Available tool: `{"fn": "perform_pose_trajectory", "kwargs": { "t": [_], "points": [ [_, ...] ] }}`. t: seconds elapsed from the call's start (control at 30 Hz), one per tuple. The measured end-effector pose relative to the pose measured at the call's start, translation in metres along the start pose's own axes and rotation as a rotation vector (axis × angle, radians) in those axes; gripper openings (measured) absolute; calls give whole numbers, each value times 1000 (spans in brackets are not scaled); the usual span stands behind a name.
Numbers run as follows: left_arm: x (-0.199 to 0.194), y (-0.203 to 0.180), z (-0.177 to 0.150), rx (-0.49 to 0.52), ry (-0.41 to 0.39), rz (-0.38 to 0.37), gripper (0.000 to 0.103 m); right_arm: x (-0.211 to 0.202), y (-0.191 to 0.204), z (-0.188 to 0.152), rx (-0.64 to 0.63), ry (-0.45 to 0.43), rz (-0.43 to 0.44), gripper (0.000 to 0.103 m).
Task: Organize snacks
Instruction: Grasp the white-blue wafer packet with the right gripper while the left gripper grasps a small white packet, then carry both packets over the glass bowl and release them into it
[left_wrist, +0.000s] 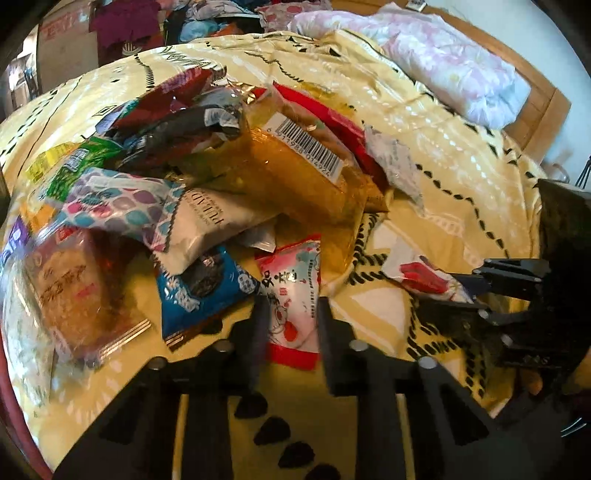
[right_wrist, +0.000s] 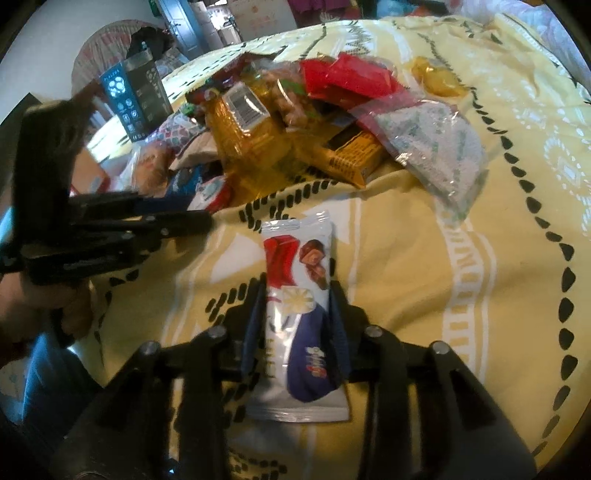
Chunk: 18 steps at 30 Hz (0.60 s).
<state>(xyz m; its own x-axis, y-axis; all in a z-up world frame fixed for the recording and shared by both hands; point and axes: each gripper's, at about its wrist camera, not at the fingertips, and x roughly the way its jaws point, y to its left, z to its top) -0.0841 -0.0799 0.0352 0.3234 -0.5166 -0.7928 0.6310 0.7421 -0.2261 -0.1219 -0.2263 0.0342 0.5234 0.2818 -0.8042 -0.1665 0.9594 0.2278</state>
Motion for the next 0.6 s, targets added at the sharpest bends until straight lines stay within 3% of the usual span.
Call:
{"fn": "perform_pose_trajectory", "kwargs": {
  "t": [0.13, 0.43, 0.6],
  "points": [
    [-15, -8, -2, 10, -24, 18, 13, -7, -1, -1, 13, -32, 11, 30],
    [-69, -5, -27, -43, -60, 29, 11, -25, 5, -6, 24, -63, 54, 30],
    [-116, 12, -24, -120, -159, 80, 10, -37, 18, 4, 1, -99, 59, 30]
  ]
}}
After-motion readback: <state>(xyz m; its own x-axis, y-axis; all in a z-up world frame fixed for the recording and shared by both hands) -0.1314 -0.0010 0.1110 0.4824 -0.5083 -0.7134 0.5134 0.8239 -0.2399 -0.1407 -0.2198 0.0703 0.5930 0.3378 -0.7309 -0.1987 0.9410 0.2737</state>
